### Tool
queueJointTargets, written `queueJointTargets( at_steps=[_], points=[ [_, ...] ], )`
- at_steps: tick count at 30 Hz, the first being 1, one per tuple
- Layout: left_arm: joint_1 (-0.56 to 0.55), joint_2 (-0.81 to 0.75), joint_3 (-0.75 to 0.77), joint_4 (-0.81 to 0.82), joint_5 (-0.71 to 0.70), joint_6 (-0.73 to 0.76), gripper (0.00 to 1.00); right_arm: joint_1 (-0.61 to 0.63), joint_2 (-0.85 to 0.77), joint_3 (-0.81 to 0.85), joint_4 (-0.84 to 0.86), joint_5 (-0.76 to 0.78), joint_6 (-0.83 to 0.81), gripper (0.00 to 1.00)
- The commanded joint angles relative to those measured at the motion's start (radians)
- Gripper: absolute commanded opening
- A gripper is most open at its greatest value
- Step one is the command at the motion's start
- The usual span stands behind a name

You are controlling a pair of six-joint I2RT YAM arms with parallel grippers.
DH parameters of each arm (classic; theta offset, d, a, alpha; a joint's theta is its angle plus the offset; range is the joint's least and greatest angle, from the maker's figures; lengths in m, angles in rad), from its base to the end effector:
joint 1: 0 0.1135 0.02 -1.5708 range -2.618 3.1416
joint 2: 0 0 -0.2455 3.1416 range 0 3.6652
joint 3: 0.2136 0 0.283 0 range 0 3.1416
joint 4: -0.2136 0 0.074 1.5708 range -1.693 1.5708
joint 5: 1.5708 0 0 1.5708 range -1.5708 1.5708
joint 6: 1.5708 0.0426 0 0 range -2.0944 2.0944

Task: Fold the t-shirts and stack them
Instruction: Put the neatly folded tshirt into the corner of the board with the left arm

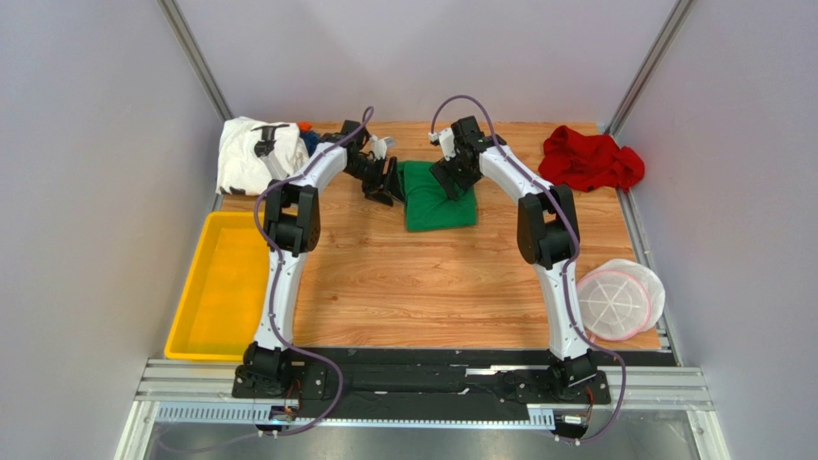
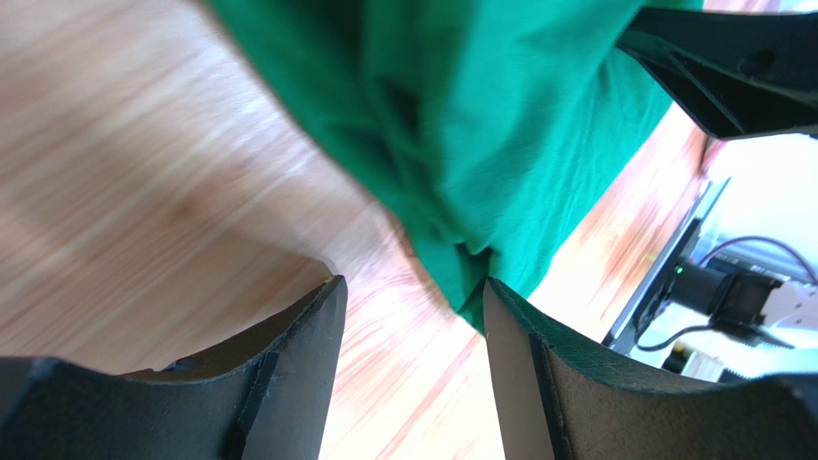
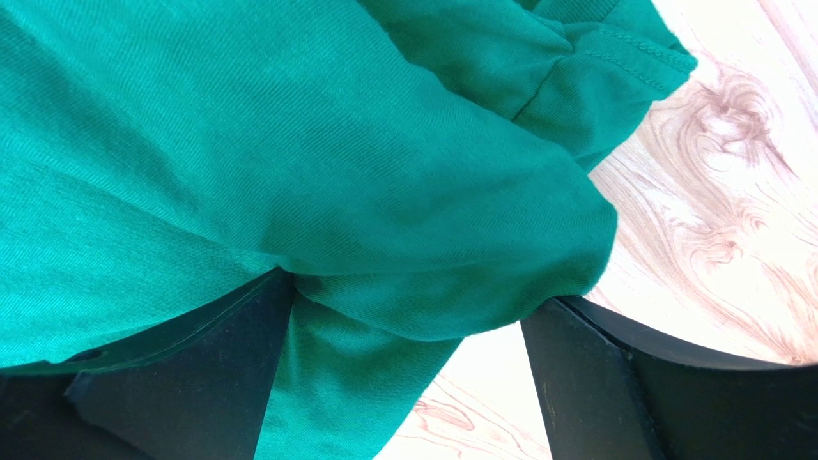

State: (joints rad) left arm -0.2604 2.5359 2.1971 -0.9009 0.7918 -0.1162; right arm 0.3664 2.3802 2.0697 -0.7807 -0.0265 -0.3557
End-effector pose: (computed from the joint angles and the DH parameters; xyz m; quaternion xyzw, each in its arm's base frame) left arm 0.5105 -0.1674 0.1196 0.1289 0.9031 -0.4021 0.0782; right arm 0.4974 0.1921 0.1521 -0.3461 0.9076 0.0141 0.2374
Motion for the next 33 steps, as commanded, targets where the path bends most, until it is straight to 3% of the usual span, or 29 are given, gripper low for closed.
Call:
queueJointTargets(
  at_steps=[1,19,33],
  points=[
    [0.009,0.011,0.004,0.000,-0.060,-0.039,0.65,0.019,0.011,-0.028,0.000,-0.021,-0.005,0.91],
    [-0.031,0.072,0.070,-0.010,0.083,-0.122,0.64,0.019,-0.026,-0.039,-0.003,-0.036,0.008,0.91],
    [-0.062,0.093,0.104,0.002,0.100,-0.145,0.64,0.020,-0.030,-0.051,-0.005,-0.038,0.006,0.91]
  ],
)
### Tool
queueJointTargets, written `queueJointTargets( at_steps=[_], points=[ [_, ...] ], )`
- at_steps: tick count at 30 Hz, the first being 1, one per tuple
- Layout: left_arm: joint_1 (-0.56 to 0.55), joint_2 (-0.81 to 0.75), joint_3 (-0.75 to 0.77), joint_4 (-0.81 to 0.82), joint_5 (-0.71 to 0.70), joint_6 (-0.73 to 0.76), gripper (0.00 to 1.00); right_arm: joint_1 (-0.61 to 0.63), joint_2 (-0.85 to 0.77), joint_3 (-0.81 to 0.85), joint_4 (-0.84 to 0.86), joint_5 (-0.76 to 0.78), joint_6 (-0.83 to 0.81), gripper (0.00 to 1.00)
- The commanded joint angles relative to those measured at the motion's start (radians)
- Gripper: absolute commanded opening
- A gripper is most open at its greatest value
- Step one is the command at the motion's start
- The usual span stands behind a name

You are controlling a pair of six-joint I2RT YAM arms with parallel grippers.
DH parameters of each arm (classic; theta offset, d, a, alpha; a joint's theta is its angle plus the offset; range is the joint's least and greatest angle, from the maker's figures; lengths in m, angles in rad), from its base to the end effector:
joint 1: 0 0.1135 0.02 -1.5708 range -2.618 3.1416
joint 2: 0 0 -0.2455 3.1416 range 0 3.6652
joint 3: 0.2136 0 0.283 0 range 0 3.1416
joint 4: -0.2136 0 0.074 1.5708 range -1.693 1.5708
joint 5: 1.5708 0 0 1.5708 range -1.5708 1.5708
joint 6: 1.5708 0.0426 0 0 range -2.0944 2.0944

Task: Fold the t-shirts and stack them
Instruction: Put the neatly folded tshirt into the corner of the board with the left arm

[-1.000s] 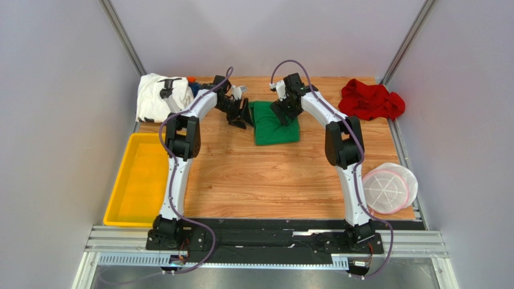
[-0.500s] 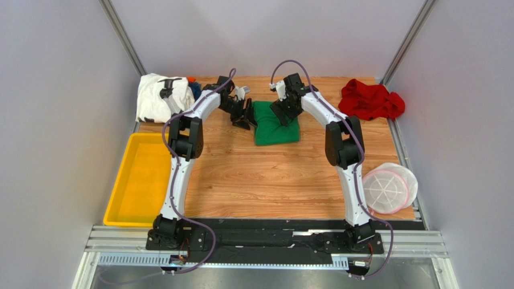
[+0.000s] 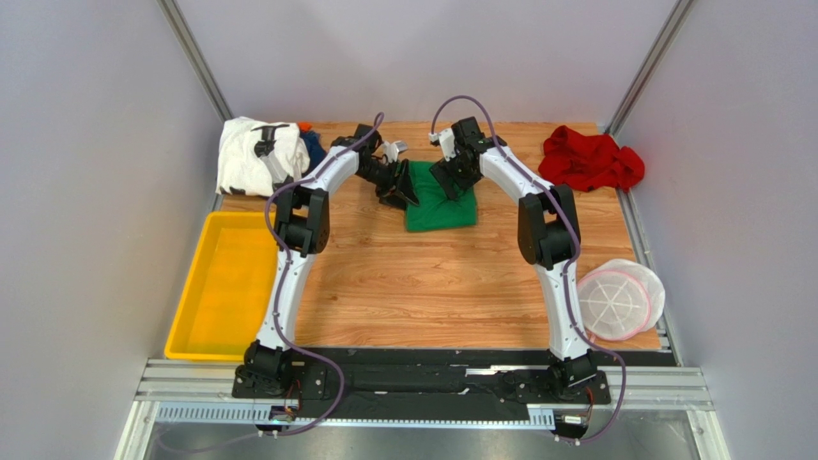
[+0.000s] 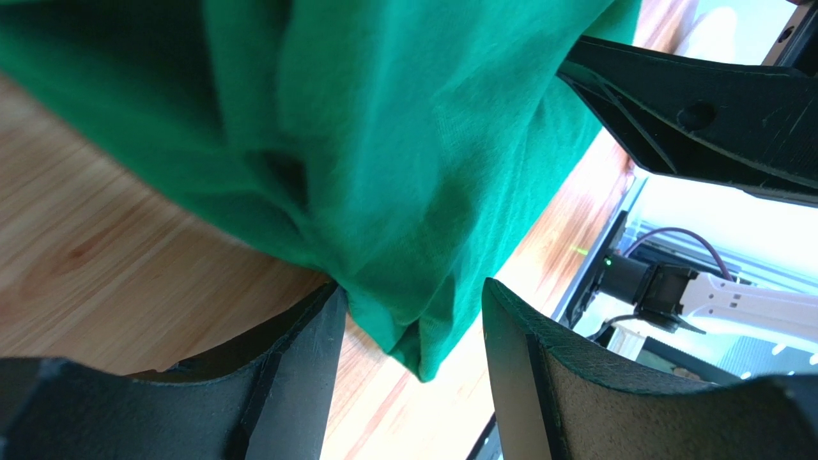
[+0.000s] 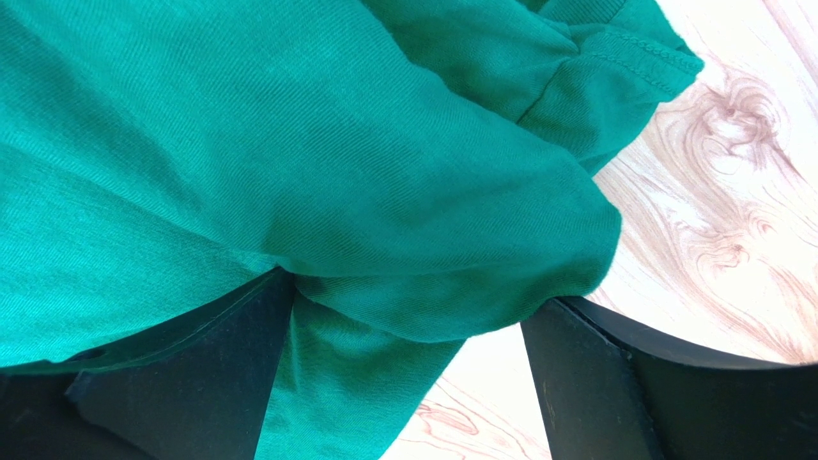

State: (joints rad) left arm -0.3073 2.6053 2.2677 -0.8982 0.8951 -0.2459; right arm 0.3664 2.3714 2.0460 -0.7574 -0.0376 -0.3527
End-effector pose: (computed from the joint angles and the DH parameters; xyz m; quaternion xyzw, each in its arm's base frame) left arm 0.5094 -0.1965 0.1089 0.0994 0.8863 -0.4515 0.0281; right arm 0.4962 0.1921 0.1499 -0.3456 0.9066 0.0199 0.2414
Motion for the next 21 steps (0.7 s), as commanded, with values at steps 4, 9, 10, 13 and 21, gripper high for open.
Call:
queueJointTargets(
  at_steps=[4,9,10,13,21],
  points=[
    [-0.027,0.039,0.073,-0.005,-0.012,-0.020,0.63,0.020,-0.020,-0.026,-0.028,-0.030,0.006,0.91],
    [-0.047,0.055,0.090,-0.010,0.004,-0.020,0.63,0.020,-0.024,-0.026,-0.030,-0.033,0.008,0.91],
    [-0.049,0.064,0.093,-0.008,0.010,-0.020,0.63,0.022,-0.024,-0.024,-0.031,-0.035,0.008,0.91],
    [-0.058,0.071,0.105,-0.008,0.022,-0.021,0.60,0.023,-0.023,-0.024,-0.031,-0.035,0.008,0.91],
    [-0.062,0.073,0.104,-0.010,0.037,-0.012,0.15,0.025,-0.032,-0.030,-0.036,-0.035,0.006,0.91]
  ],
)
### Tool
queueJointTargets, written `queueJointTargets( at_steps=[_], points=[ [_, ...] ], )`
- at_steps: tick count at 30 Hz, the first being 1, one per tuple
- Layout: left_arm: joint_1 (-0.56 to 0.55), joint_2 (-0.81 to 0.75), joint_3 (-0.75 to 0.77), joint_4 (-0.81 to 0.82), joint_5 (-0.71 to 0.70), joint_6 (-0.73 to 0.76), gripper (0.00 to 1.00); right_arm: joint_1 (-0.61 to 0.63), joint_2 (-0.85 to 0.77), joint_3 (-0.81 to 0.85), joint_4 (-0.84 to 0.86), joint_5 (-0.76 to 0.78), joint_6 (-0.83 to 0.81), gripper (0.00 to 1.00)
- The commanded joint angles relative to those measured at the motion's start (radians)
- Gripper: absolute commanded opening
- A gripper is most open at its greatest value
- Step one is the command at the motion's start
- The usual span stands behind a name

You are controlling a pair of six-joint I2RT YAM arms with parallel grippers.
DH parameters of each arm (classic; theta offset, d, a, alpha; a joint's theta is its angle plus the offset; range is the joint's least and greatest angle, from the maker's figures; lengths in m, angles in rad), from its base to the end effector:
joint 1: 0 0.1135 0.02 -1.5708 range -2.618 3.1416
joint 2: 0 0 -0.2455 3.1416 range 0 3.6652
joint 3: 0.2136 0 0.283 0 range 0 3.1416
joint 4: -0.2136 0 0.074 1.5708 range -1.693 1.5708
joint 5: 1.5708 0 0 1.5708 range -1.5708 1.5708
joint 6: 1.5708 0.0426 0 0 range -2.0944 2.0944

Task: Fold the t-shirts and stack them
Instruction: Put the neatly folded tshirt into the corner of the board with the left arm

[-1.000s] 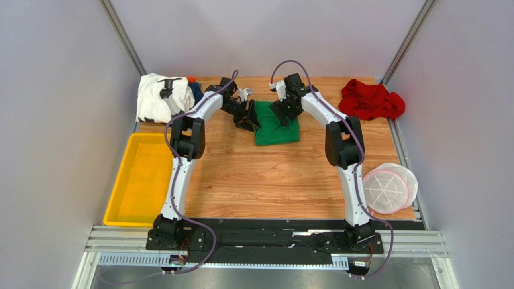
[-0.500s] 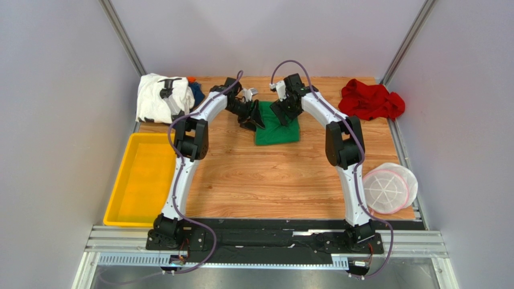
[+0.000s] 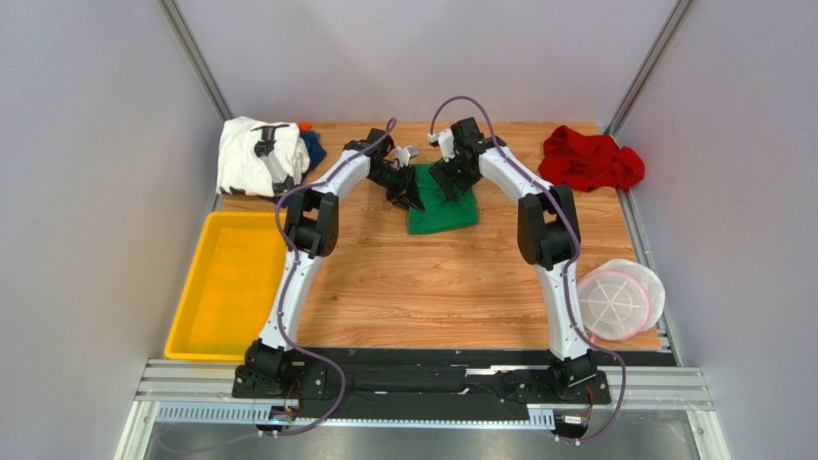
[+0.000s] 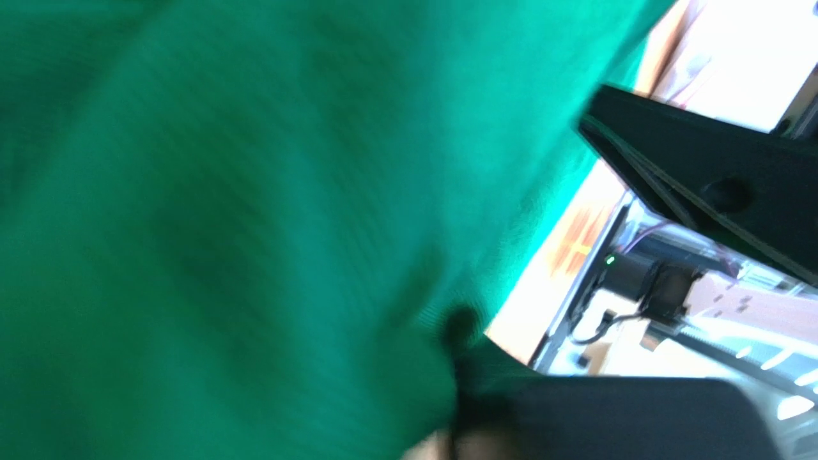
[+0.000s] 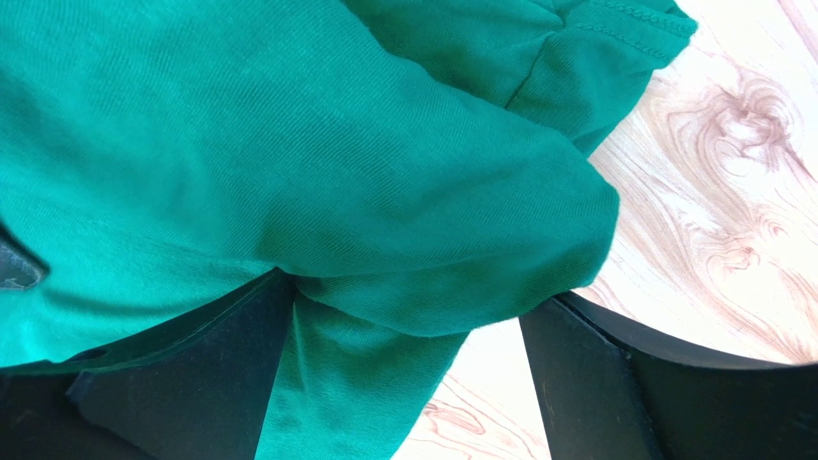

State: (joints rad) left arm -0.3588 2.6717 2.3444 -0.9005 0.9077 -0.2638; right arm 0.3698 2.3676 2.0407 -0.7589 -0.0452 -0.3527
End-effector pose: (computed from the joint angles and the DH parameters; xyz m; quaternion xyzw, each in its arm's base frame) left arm 0.5067 -0.2259 0.0982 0.1168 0.8810 -0.4582 0.0137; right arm 0.4945 0.1937 0.1500 -0.3481 0.9059 0.0240 0.2399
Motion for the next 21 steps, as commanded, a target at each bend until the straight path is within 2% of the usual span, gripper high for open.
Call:
queueJointTargets(
  at_steps=[1,2,11,21],
  points=[
    [-0.009,0.005,0.027,-0.014,0.019,0.009,0.07,0.021,-0.031,-0.027,-0.034,-0.025,0.006,0.91],
    [-0.009,0.004,0.026,-0.018,0.013,0.015,0.00,0.021,-0.034,-0.030,-0.036,-0.027,0.004,0.91],
    [0.024,-0.067,0.004,-0.107,-0.088,0.127,0.00,0.020,-0.080,-0.108,-0.023,0.008,-0.008,0.90],
    [0.066,-0.180,-0.037,-0.169,-0.220,0.239,0.00,0.018,-0.235,-0.229,0.092,0.163,-0.009,0.92]
  ],
)
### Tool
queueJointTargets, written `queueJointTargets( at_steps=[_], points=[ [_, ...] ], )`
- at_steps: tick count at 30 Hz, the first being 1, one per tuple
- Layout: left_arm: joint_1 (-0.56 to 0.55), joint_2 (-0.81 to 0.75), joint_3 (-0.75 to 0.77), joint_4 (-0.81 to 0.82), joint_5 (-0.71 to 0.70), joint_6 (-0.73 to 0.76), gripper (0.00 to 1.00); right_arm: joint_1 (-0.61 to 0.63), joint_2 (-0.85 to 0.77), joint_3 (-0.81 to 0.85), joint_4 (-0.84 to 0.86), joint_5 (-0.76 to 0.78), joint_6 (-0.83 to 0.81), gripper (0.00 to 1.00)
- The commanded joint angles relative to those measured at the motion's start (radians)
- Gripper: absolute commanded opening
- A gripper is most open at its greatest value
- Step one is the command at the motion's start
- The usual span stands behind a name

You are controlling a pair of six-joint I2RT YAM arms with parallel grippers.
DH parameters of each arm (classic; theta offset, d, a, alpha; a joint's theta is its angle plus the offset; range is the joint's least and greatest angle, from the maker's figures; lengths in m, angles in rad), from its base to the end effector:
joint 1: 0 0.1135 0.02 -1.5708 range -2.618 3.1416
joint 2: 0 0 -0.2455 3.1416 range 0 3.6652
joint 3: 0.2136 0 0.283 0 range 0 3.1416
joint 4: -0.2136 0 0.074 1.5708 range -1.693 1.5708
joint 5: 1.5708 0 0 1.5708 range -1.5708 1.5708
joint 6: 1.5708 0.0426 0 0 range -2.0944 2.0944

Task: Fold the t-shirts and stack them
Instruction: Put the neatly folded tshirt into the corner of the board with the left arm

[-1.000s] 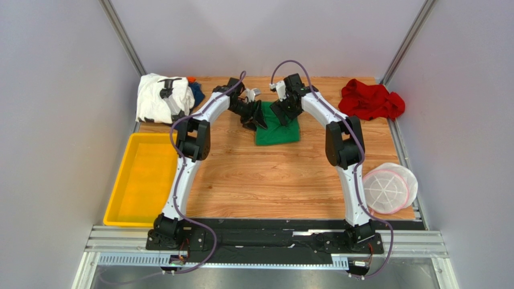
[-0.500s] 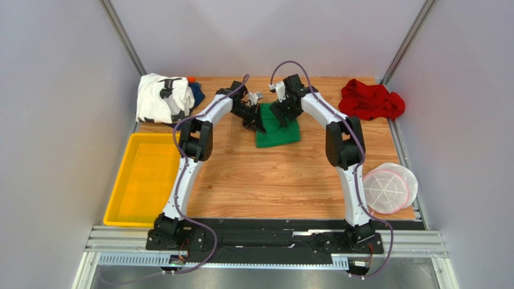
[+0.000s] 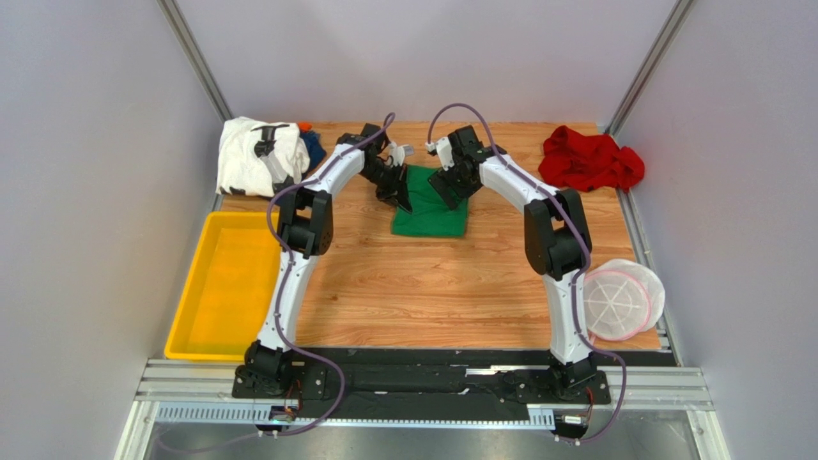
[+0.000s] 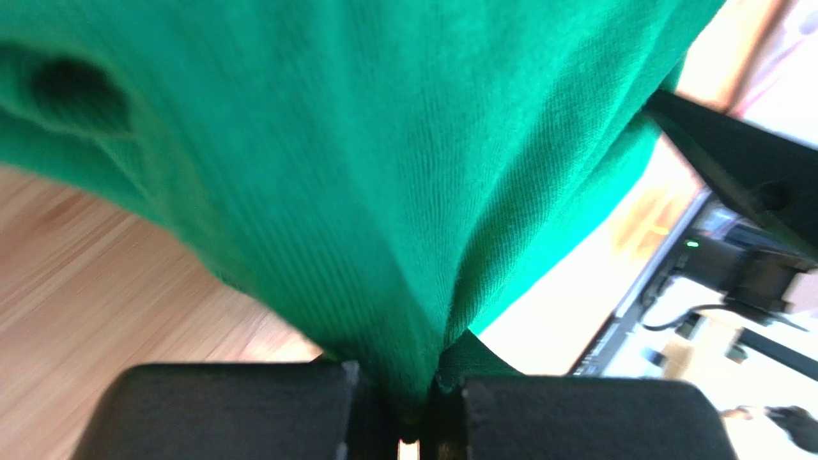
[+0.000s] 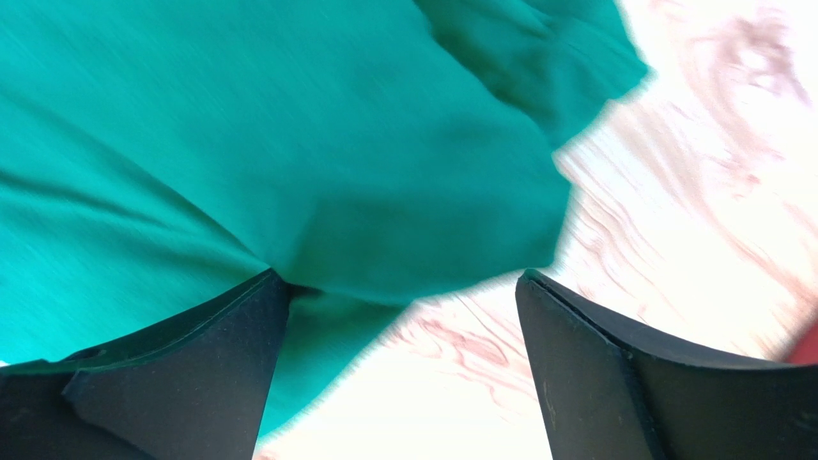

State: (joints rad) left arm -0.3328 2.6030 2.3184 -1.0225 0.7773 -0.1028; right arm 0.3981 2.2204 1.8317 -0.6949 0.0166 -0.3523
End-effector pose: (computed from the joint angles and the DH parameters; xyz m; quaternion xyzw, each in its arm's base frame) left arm 0.5008 -0.2047 0.1186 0.1548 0.9056 -0.3931 0.0376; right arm 0.4628 0.1939 0.1567 -0.3538 0.9037 -0.0025 0.2413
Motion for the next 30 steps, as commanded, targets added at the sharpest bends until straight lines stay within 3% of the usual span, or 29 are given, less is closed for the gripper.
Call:
queueJointTargets(
  at_steps=[1,30],
  points=[
    [0.043,-0.118,-0.017,-0.047,-0.101,0.081,0.00,-0.010,-0.108,-0.031,0.032,0.105,-0.007,0.92],
    [0.242,-0.337,0.010,-0.134,-0.521,0.310,0.00,-0.021,-0.140,-0.123,0.032,0.118,-0.022,0.92]
  ],
)
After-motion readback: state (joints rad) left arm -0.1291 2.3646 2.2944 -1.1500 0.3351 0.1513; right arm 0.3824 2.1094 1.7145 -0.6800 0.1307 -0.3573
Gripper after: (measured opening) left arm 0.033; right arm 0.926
